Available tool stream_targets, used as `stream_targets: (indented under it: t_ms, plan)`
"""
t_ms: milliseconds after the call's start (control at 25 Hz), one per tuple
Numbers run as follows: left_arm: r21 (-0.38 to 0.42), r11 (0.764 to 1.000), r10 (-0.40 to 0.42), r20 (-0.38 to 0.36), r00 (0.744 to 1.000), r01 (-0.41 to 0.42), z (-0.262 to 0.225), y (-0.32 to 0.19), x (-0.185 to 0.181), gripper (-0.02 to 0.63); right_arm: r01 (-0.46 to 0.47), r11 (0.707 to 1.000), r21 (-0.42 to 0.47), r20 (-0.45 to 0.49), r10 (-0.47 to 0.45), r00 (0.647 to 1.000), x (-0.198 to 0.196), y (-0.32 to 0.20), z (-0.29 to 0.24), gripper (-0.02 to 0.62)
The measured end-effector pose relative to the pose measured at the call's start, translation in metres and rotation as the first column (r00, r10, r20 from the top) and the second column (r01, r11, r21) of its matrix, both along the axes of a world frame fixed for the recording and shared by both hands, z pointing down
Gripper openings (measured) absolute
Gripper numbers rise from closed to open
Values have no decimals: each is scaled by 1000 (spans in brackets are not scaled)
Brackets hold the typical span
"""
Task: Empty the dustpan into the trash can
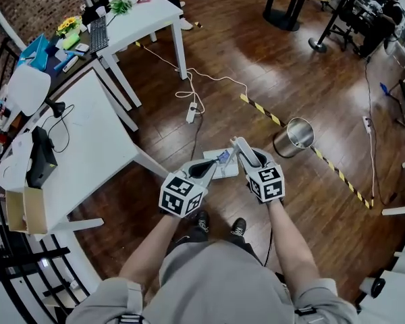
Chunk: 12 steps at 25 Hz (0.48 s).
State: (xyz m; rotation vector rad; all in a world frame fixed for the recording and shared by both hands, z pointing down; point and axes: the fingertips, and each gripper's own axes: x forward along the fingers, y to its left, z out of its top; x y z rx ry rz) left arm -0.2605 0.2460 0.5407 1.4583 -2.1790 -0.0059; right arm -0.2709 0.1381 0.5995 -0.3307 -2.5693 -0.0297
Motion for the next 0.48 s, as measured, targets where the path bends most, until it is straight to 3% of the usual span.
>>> stream_targets:
  t_ms: [240,480]
  plan:
    - [5,997,81,-11,997,-81,5,-20,9,5,-55,998,-13,46,56,997,31,-18,-30,112]
    - [22,979,202,-14,979,-202,12,-56,28,5,-135,991,15,86,133,987,90,-46,-56,112]
